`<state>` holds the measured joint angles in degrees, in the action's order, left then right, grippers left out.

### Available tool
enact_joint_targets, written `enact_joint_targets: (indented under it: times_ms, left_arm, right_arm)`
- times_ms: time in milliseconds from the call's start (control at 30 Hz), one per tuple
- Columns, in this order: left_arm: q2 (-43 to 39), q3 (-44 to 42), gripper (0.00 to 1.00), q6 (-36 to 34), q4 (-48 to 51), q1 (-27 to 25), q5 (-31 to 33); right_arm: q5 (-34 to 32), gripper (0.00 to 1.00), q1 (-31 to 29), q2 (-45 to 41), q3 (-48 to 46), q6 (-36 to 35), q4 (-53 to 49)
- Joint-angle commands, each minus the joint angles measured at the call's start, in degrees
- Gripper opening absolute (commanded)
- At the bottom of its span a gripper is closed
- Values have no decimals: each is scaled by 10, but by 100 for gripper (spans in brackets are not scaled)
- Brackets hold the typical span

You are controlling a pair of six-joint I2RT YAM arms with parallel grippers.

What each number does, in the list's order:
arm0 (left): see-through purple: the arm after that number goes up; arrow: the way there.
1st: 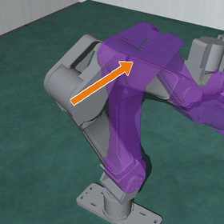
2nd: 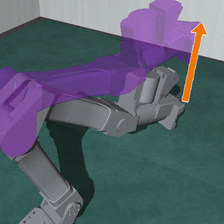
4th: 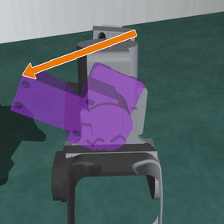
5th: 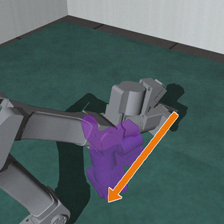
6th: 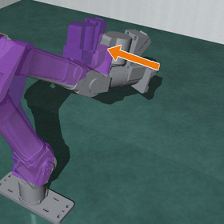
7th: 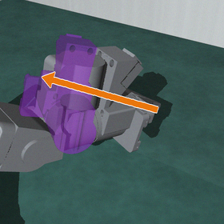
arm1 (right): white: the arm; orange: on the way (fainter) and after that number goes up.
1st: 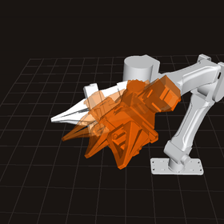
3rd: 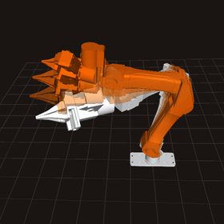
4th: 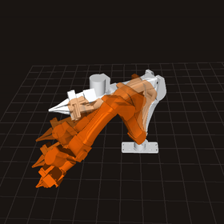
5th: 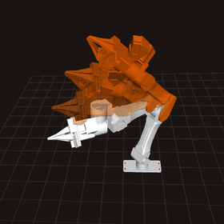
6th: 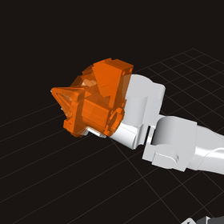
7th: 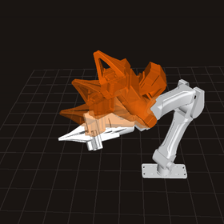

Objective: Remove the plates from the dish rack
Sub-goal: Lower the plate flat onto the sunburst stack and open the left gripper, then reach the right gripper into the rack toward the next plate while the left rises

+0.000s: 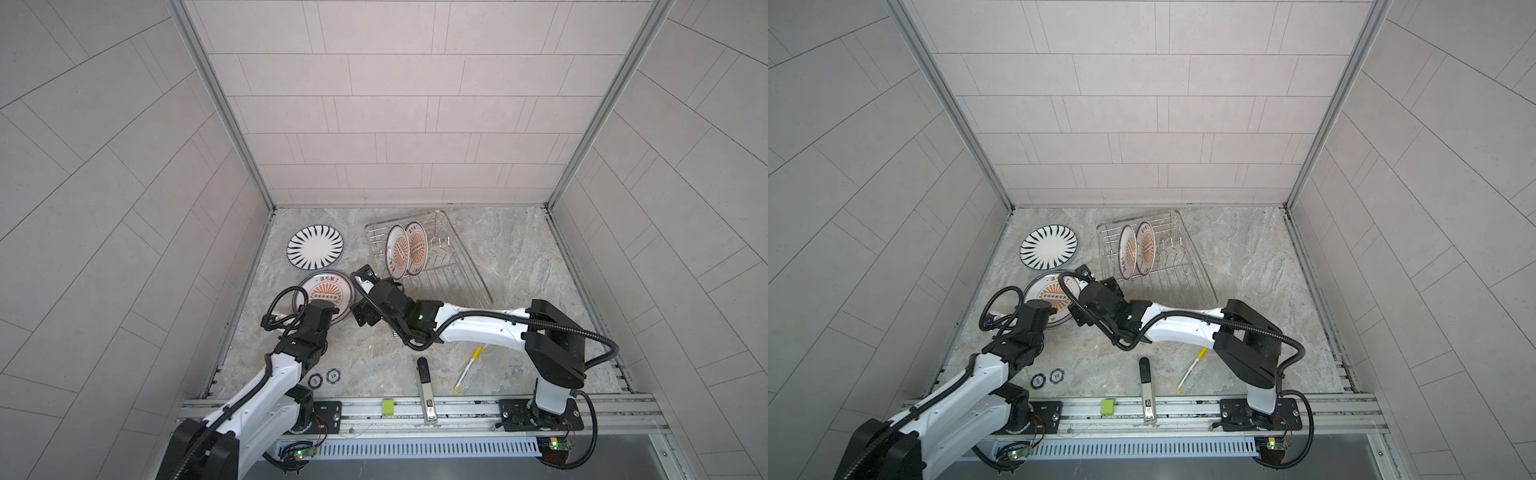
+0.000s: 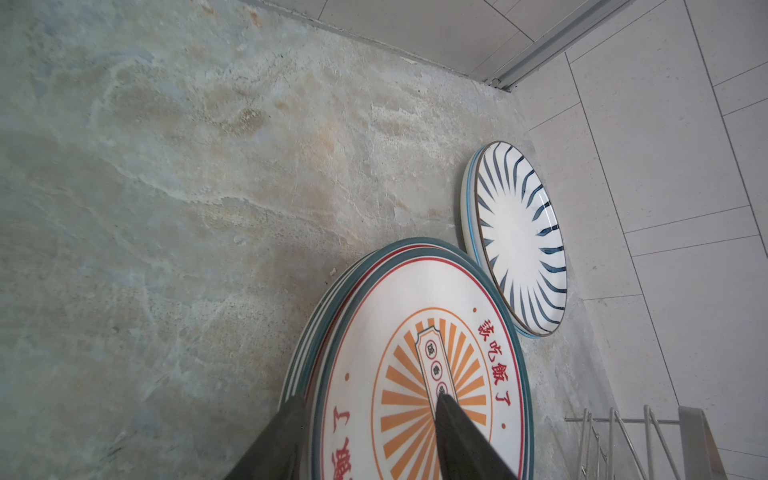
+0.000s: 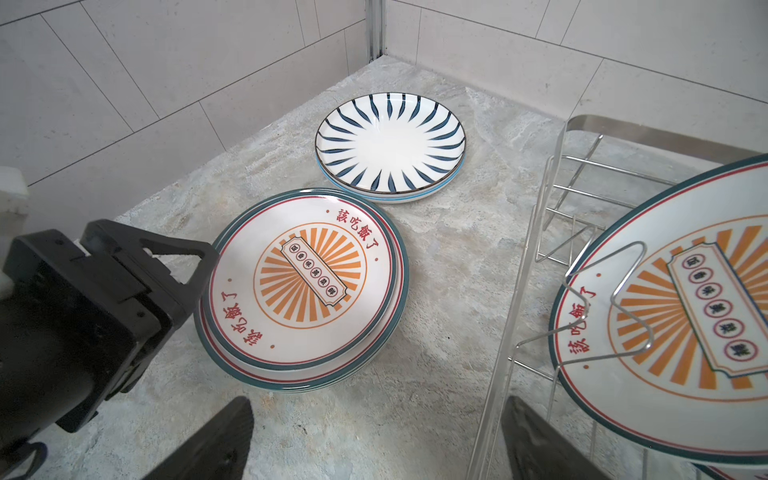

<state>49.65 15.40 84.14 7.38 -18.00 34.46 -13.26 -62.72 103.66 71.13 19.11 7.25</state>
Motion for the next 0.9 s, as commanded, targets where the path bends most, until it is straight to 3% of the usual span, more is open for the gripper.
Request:
enact_joint_targets:
  times_ms: [0,133,267,467,733,867]
  left_arm:
    - [-36,11,61,-18,35,4,39]
    - [-117,11,80,-84,17,4,40]
    - [-185,10,100,-175,-34,4,-20]
    - [-189,-7,100,-248,-165,2,-151]
    - [-106,-29,100,-352,-396,-11,-318]
    - [-57,-13,100,-386,-446,-34,-366]
  right_arm:
    - [7,95,-4,-37,-20,3,36]
    - [30,95,-4,-71,-56,-4,79]
    - [2,95,-2,-109,-92,-6,101]
    - [-28,100,15,-148,-108,-1,66]
    - [-26,100,87,-187,-107,15,5]
    - [-21,100,128,-196,-95,26,-31]
